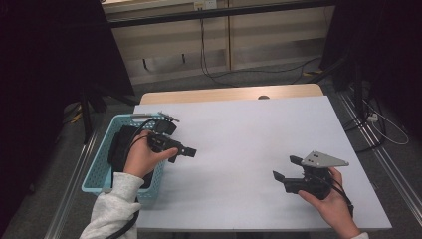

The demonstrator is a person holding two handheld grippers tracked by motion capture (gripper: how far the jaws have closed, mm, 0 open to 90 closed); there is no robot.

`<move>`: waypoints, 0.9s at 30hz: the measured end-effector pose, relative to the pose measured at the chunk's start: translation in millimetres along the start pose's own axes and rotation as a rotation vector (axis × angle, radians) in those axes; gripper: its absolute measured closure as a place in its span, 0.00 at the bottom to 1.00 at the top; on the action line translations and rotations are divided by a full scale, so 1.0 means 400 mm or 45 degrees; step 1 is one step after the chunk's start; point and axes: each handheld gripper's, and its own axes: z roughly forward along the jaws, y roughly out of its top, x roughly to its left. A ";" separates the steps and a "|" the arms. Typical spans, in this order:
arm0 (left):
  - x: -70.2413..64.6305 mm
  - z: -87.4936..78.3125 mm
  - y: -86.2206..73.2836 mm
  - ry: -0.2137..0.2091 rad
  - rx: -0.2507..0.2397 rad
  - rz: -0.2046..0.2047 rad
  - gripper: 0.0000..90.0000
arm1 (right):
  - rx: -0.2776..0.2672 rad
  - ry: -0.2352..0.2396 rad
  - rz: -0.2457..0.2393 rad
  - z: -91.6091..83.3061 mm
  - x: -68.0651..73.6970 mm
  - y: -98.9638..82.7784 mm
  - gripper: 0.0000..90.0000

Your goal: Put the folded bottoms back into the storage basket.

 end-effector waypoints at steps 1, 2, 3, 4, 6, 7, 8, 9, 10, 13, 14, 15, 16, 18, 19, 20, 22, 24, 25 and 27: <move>-0.002 0.001 -0.001 -0.004 -0.004 0.003 0.26 | -0.001 0.000 -0.001 -0.001 -0.001 0.000 0.22; -0.005 0.003 -0.004 -0.005 -0.006 0.004 0.26 | 0.000 0.000 -0.001 -0.001 -0.001 0.000 0.22; -0.008 0.005 -0.005 -0.010 -0.009 0.002 0.25 | 0.000 0.000 -0.002 -0.001 -0.001 0.000 0.22; -0.012 0.009 -0.008 -0.017 -0.010 0.003 0.25 | 0.000 0.000 -0.001 0.000 0.000 0.000 0.22; -0.017 0.014 -0.011 -0.016 0.001 0.026 0.25 | 0.004 0.002 -0.002 0.000 0.001 0.000 0.22; -0.019 0.016 -0.012 -0.017 0.001 0.032 0.25 | 0.004 0.002 -0.004 0.001 0.001 0.000 0.22; -0.022 0.019 -0.013 -0.022 0.004 0.038 0.25 | 0.004 0.003 -0.004 0.001 0.001 0.000 0.22; -0.024 0.021 -0.014 -0.027 0.003 0.032 0.25 | 0.004 0.003 -0.005 0.001 0.001 0.000 0.22; -0.025 0.024 -0.016 -0.029 0.009 0.046 0.25 | 0.004 0.004 -0.005 0.001 0.001 0.000 0.22; -0.031 0.035 -0.021 -0.034 0.001 0.037 0.24 | 0.005 0.008 -0.001 0.001 -0.001 0.001 0.22; -0.033 0.037 -0.023 -0.036 -0.002 0.034 0.24 | 0.004 0.008 0.000 0.002 -0.001 0.001 0.22; -0.033 0.039 -0.025 -0.046 -0.001 0.042 0.24 | 0.003 0.009 0.000 0.002 -0.001 0.001 0.22; -0.036 0.042 -0.028 -0.049 -0.005 0.032 0.24 | 0.004 0.010 0.000 0.003 -0.002 0.001 0.22; -0.037 0.047 -0.034 -0.049 0.004 0.045 0.23 | 0.005 0.012 -0.002 0.002 -0.002 0.001 0.22; -0.038 0.050 -0.037 -0.052 -0.005 0.033 0.23 | 0.006 0.014 0.000 0.001 -0.002 0.002 0.22; -0.038 0.054 -0.041 -0.056 -0.001 0.040 0.23 | 0.005 0.014 -0.005 0.001 -0.004 0.001 0.22; -0.038 0.061 -0.049 -0.064 0.002 0.037 0.23 | 0.005 0.012 -0.002 -0.001 -0.005 0.001 0.22; -0.039 0.066 -0.057 -0.070 0.006 0.040 0.23 | 0.007 0.013 -0.003 -0.001 -0.007 0.000 0.22; -0.041 0.069 -0.062 -0.071 0.004 0.035 0.23 | 0.011 0.012 0.002 -0.002 -0.007 -0.001 0.22; -0.046 0.075 -0.070 -0.087 -0.003 0.042 0.22 | 0.014 0.013 0.000 -0.001 -0.009 -0.002 0.22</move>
